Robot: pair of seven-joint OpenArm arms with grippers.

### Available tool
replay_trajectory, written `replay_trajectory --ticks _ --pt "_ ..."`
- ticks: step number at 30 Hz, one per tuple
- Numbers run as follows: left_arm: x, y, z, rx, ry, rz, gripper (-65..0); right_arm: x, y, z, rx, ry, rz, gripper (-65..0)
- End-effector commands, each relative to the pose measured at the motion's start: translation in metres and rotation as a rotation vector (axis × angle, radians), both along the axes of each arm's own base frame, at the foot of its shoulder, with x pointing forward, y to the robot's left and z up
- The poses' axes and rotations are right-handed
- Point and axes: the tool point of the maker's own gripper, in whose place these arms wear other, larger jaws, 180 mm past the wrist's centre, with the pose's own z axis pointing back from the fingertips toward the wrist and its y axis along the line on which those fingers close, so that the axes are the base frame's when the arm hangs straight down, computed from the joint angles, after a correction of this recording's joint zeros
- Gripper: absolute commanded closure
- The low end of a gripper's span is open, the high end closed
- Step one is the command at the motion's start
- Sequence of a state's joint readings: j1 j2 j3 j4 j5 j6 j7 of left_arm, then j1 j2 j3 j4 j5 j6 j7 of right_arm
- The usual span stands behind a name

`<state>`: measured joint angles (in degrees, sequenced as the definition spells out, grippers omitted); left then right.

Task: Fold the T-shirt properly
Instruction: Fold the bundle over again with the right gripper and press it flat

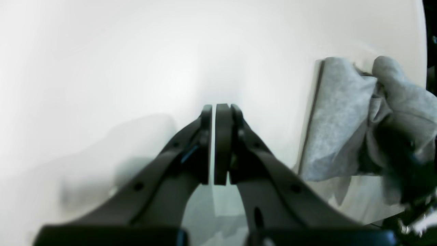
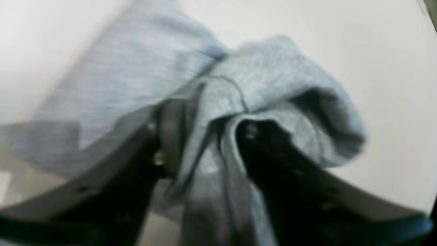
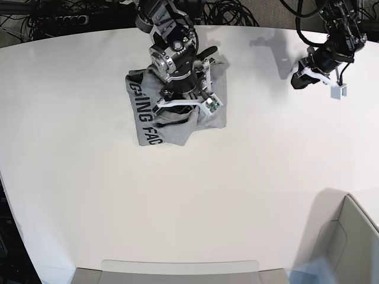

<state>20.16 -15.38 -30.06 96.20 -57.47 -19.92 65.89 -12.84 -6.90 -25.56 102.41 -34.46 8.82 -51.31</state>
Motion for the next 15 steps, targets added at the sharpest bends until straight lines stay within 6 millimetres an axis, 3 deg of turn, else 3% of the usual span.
replay_trajectory --ticks 1,10,12,15 --pt "0.004 0.003 0.006 0.001 -0.024 0.0 -1.2 0.004 0.011 0.014 0.034 -0.041 0.015 -26.7" --pt "0.0 0.008 -0.002 -0.011 -0.003 0.025 -1.2 -0.01 0.051 0.027 0.07 -0.072 0.139 -23.1" --pt "0.0 0.008 -0.002 -0.011 -0.003 0.025 -1.2 -0.011 0.06 0.042 0.102 -0.107 0.162 -22.9" --pt "0.001 0.008 -0.002 -0.01 -0.007 0.026 -1.2 -0.01 0.072 0.082 0.213 -0.219 0.19 -21.1"
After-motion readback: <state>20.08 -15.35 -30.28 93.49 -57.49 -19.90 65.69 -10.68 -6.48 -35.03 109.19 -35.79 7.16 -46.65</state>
